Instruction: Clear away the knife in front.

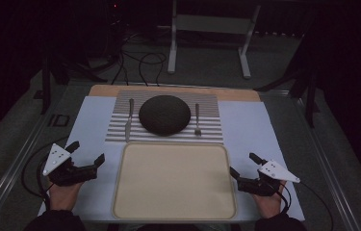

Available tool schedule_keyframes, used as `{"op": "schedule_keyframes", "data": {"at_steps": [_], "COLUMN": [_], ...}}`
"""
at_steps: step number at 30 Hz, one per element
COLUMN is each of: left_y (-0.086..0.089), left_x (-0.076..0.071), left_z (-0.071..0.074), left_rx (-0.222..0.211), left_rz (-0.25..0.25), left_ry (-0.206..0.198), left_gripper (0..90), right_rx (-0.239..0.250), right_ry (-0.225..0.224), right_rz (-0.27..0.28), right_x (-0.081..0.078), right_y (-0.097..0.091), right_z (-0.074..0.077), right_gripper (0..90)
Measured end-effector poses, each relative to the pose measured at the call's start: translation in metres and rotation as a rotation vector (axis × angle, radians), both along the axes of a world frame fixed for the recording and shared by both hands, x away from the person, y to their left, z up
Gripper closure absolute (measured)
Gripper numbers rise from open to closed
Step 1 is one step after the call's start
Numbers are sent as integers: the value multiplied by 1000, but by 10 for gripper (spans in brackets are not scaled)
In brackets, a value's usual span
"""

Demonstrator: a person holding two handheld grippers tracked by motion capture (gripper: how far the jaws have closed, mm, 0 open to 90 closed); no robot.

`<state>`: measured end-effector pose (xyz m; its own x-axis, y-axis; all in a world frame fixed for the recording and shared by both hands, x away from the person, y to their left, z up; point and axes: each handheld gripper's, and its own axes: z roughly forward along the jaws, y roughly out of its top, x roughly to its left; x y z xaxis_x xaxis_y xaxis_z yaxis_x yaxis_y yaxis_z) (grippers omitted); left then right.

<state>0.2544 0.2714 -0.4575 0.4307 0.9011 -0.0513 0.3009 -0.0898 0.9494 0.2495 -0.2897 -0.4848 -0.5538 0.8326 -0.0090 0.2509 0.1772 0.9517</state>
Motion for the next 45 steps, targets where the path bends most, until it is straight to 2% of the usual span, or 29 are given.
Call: {"op": "schedule_keyframes", "data": {"at_steps": [10,18,35,45], "left_y": [-8,-12,-15,-19], "left_x": [12,21,40,52], "left_z": [10,12,15,18], "left_rx": [22,33,46,78], "left_rz": [-12,-18,5,28], "left_ry": [-12,-3,8,31], "left_gripper": [0,0,0,4], "right_rx": [-2,-1,-5,-3], "right_ry": [0,-1,2,3], "right_rz": [1,3,4,7], "right_x": [1,1,1,1], "right_y": [0,0,0,0], "right_z": [0,-1,-1,-1], "right_gripper": [85,85,85,85]}}
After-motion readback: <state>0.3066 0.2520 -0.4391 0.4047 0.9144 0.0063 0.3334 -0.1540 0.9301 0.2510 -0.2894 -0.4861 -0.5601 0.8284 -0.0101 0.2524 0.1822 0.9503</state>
